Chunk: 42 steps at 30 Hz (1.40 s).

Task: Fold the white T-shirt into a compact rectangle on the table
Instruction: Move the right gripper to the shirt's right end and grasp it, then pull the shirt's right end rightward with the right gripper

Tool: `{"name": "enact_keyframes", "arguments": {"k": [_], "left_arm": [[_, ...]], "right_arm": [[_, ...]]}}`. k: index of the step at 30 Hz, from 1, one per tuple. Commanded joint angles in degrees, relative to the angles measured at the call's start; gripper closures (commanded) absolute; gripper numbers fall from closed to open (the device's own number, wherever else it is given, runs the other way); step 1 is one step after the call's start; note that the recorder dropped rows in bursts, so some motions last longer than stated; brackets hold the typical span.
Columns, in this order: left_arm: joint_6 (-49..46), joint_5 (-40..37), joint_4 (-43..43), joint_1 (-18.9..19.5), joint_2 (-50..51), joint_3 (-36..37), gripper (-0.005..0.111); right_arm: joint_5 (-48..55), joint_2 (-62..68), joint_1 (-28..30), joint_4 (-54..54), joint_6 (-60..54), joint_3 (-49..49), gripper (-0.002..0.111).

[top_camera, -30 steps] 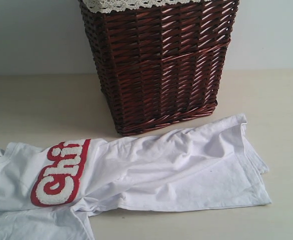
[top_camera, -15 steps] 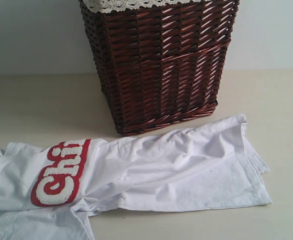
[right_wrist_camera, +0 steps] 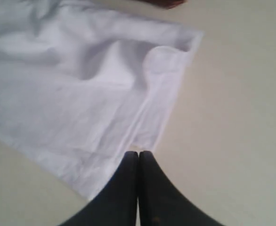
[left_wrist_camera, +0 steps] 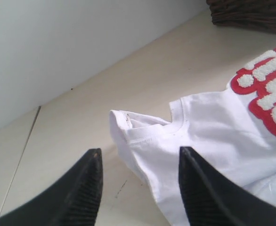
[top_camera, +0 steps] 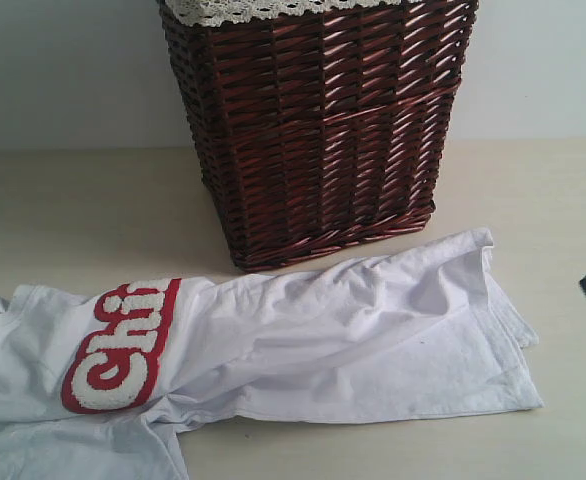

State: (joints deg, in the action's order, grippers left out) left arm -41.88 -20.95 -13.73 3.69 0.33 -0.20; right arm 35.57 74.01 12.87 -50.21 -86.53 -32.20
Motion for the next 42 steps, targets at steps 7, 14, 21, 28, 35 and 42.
{"name": "enact_keyframes", "arguments": {"k": [7, 14, 21, 28, 35, 42], "left_arm": [[0.1, 0.3, -0.1, -0.3, -0.3, 0.2, 0.057], [0.1, 0.3, -0.1, -0.3, -0.3, 0.2, 0.057], [0.1, 0.3, -0.1, -0.3, -0.3, 0.2, 0.057], [0.1, 0.3, -0.1, -0.3, -0.3, 0.2, 0.057], [0.1, 0.3, -0.1, -0.3, -0.3, 0.2, 0.057], [0.1, 0.3, -0.1, -0.3, -0.3, 0.2, 0.057]], "right_arm": [[7.7, 25.8, 0.6, 4.1, -2.1, -12.6, 0.108], [7.0, 33.0, 0.6, 0.7, -8.5, -16.7, 0.108], [3.2, 36.5, 0.6, -7.0, -14.3, -16.9, 0.108], [3.1, 39.7, 0.6, -6.1, -12.7, -16.9, 0.108], [3.9, 36.0, 0.6, 11.1, 3.1, -16.9, 0.108], [9.5, 33.4, 0.6, 37.2, 21.1, -16.9, 0.108]]}}
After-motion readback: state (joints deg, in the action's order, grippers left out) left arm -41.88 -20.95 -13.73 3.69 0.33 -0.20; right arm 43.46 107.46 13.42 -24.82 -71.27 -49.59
